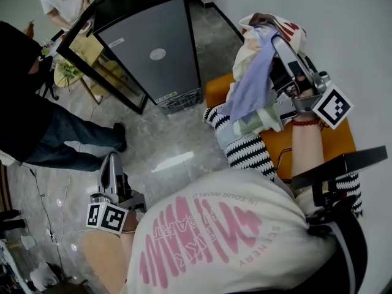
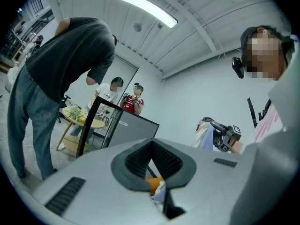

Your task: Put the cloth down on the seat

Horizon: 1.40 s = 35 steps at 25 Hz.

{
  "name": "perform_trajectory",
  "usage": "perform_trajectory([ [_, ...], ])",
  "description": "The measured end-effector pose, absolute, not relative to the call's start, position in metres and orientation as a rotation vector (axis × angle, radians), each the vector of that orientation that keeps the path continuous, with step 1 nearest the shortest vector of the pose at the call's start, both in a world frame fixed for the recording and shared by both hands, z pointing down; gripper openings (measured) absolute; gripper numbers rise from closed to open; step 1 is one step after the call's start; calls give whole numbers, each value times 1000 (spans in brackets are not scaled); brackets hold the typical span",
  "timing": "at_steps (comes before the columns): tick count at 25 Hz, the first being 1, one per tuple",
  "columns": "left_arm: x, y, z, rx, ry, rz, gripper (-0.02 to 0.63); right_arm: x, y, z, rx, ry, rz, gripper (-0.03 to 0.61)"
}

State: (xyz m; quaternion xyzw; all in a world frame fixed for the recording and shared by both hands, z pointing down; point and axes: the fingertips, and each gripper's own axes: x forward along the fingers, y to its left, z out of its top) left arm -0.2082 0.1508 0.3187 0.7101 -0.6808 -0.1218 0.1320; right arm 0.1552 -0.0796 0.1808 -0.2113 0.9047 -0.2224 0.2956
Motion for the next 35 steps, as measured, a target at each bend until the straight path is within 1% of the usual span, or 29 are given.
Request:
perform_trajectory([
  [7,-210,140,319,2072,-1947,-324,9,143,-88,187,-570,2407,-622,83],
  [18,-258,94,322,2121,-1801,-283,9,108,-100,194,-713,2401,-659,83],
  [25,-308,9,315,2208,-1713,-220,9,81,-157,199,-821,2314,-652,81],
  [35,-369,-31,314,2247,-1644,-179,9,62,-188,178,-1000,2244,-517,83],
])
